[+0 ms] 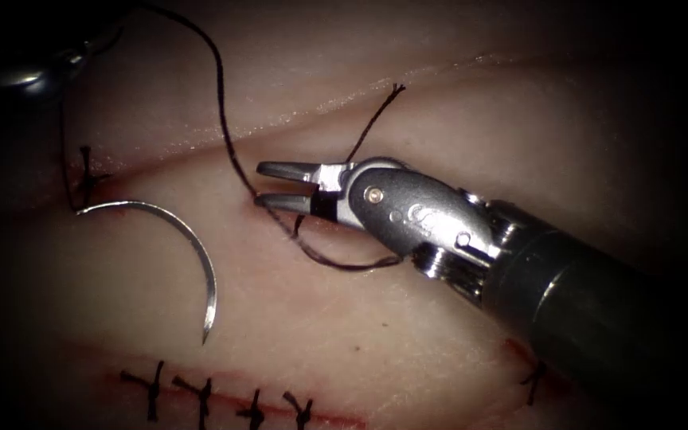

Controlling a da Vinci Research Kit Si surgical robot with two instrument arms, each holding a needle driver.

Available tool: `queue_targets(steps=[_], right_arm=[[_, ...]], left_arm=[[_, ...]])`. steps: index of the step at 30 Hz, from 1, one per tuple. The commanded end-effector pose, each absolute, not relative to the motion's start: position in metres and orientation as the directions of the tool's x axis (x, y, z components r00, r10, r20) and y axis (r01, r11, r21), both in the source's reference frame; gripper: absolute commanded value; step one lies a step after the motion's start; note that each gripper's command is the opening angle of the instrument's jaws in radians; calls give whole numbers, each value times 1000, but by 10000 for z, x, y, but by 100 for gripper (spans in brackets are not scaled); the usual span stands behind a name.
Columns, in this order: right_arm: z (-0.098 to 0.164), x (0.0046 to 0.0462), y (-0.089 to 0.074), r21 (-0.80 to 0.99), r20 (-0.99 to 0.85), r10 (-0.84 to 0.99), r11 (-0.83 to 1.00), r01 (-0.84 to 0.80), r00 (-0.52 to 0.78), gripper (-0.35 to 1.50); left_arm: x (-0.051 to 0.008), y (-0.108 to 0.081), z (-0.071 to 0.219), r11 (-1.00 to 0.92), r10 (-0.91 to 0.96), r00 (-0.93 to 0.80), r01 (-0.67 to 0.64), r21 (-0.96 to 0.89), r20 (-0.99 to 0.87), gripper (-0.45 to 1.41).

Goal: Wound Closure

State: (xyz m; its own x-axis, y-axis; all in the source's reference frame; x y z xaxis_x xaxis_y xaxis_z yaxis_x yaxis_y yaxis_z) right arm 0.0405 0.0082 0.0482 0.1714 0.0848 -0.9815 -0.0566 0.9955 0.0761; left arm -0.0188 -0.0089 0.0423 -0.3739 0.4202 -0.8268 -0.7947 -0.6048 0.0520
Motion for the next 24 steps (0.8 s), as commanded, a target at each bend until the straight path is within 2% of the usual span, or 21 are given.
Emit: queue_targets(steps=[1,3,11,19,24], right_arm=[[484,417,79,77,-984,83,996,-46,155,-23],[481,421,79,83,-987,86,996,-31,135,-35],[471,431,83,98,-992,99,995,-19,76,-35],[458,430,102,126,-991,118,982,-140,-66,-35],[450,431,111,70,-992,42,968,-241,-120,-35]], left_arm=[[-193,-94,435,-602,421,-378,-796,57,-824,-45],[-206,-91,450,-586,418,-392,-806,87,-819,-45],[-228,-101,501,-623,401,-480,-767,153,-780,-45],[-235,-123,528,-676,383,-542,-716,172,-748,-45],[-236,-131,531,-684,376,-548,-708,175,-747,-45]])
